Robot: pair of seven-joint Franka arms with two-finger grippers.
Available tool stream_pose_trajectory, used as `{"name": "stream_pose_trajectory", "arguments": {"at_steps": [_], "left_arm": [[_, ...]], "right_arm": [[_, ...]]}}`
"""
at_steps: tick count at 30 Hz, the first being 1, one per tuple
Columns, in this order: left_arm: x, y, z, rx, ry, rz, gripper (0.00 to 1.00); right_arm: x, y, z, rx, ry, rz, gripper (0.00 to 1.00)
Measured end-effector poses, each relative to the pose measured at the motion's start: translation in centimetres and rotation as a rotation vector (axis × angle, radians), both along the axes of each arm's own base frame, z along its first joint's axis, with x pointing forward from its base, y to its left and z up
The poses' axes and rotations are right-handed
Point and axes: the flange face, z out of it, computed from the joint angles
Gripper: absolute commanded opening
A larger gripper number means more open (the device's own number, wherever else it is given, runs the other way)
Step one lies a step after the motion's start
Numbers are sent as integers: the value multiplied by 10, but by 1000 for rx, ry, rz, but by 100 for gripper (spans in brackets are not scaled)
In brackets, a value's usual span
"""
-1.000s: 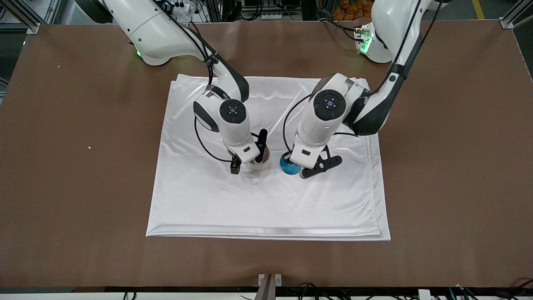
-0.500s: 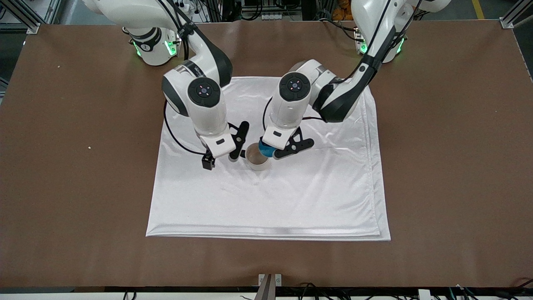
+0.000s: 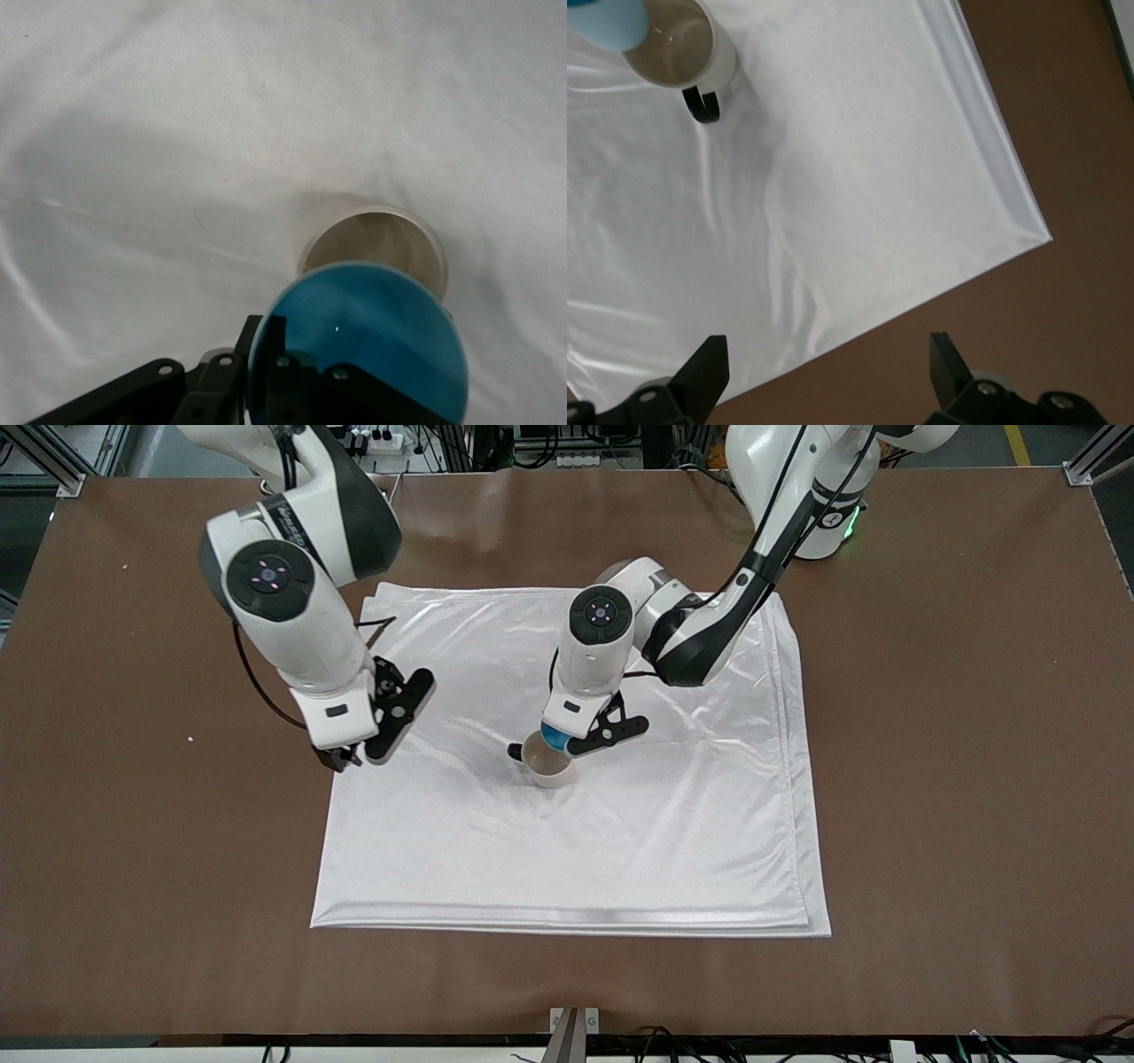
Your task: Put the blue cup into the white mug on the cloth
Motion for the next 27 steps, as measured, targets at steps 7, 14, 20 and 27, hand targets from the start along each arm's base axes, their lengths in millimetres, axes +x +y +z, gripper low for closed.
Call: {"name": "stream_pose_trajectory", "arguments": {"at_steps": [7, 14, 20, 27], "left_arm": [[4, 1, -11, 22, -27, -16, 0], [6, -1, -5, 9, -42, -14, 0], [7, -5, 2, -2, -54, -16, 0], [3, -14, 7, -11, -64, -28, 0]], "right_arm": [[-4, -62, 47, -23, -4, -103, 100], [-8, -112, 79, -30, -24, -190, 100], [-6, -146, 90, -29, -41, -254, 100], [-1, -189, 95, -28, -51, -328, 100]]}}
